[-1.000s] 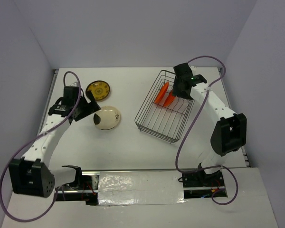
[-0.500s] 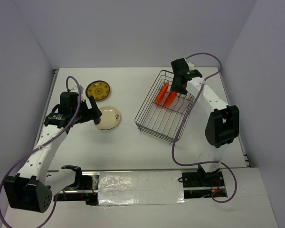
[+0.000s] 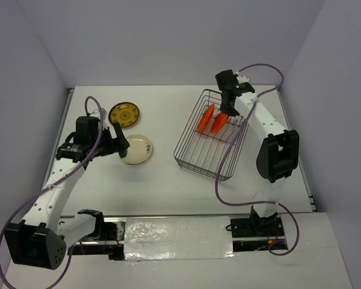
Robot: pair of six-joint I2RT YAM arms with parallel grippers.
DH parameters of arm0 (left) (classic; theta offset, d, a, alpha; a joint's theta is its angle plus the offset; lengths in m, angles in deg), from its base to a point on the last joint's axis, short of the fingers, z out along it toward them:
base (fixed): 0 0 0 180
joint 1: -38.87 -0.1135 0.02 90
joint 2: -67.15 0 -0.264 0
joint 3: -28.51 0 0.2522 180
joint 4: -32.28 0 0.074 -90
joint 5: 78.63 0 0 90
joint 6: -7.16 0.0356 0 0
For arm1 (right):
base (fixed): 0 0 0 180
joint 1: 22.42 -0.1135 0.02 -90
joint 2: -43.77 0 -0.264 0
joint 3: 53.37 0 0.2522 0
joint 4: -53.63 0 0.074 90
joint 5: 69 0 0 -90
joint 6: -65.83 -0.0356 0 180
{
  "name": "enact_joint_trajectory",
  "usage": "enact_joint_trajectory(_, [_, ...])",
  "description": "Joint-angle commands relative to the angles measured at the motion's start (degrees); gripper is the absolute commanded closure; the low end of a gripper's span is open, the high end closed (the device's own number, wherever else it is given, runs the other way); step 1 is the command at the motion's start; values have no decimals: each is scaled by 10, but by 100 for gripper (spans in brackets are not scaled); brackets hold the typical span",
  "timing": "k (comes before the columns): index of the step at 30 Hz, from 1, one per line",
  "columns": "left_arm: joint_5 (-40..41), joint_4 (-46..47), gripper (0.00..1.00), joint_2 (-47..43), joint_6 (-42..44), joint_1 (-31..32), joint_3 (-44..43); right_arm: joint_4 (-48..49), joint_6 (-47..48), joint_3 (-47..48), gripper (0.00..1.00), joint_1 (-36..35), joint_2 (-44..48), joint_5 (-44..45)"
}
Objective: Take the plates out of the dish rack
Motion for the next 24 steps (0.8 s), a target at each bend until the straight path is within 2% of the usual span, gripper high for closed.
enact_joint_trajectory(1, [-17, 11, 1, -4, 7, 2, -32, -52, 17, 114, 97, 4, 25, 78])
enact_joint_trajectory(5, [-40, -1, 0, 5, -1, 5, -97, -137, 42, 210, 98, 4, 13, 128])
enact_joint_trajectory(8, [-64, 0, 0, 21, -14, 17, -150, -162, 58, 257, 98, 2, 32, 142])
enact_joint_trajectory(10, [-145, 27, 1, 40, -24, 27, -174, -175, 63, 262, 98, -6, 68, 141])
enact_joint_trajectory(11, [-188, 49, 1, 55, -32, 33, -188, -152, 73, 248, 98, -26, 88, 129])
enact_joint_trajectory(12, [-264, 110, 1, 64, -45, 40, -192, -131, 85, 197, 98, -40, 109, 115])
enact_joint_trajectory(15, [-293, 156, 0, 121, -77, 99, -245, -12, 152, 71, 98, -98, 207, -8])
enact_joint_trajectory(16, [-279, 145, 1, 139, -74, 130, -292, 17, 168, 39, 98, -105, 258, -113])
enact_joint_trajectory(17, [-270, 134, 0, 178, -72, 143, -315, 83, 170, -26, 98, -110, 285, -172])
enact_joint_trajectory(20, [-210, 70, 1, 244, -58, 176, -393, 213, 140, -113, 98, -109, 379, -338])
enact_joint_trajectory(23, [-96, -5, 2, 282, -47, 189, -431, 255, 108, -147, 99, -107, 418, -387])
enact_joint_trajectory(24, [-74, -19, 6, 285, -48, 192, -434, 260, 98, -146, 99, -106, 420, -413])
